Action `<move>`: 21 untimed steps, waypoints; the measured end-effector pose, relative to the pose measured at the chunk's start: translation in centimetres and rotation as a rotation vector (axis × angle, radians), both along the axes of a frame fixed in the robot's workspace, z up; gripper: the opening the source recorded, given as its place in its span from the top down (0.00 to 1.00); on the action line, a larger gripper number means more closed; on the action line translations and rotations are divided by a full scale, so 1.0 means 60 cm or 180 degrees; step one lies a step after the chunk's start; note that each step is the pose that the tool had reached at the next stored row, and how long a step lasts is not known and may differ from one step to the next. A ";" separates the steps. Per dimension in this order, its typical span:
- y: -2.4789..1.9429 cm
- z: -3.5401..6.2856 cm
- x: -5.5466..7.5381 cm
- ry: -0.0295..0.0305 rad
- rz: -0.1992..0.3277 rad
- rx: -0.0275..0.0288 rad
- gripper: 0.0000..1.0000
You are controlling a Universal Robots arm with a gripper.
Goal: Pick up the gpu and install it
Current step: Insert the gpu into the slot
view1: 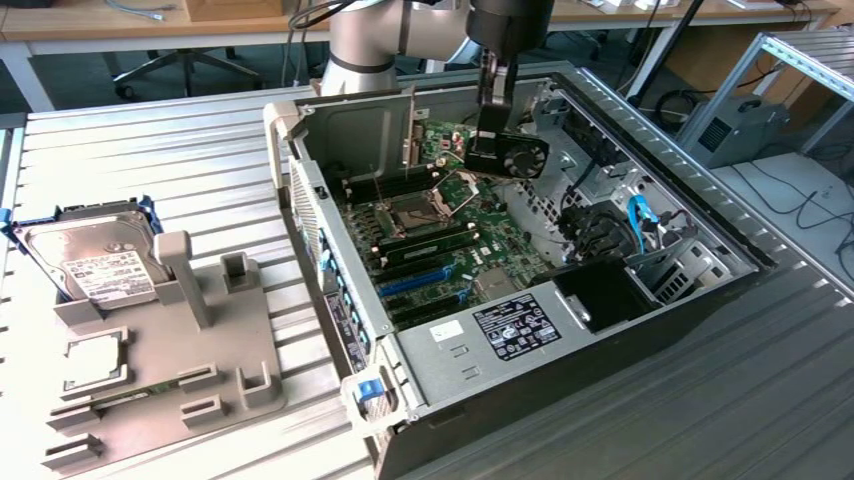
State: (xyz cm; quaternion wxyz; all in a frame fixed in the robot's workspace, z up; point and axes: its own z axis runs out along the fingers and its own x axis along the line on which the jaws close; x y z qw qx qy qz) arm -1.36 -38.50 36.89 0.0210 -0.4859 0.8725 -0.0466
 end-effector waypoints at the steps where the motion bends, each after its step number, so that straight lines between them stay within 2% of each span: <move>1: 0.0000 0.000 0.000 0.0000 0.0010 0.0000 0.74; 21: 0.0000 0.000 0.000 0.0000 0.0208 -0.0013 0.74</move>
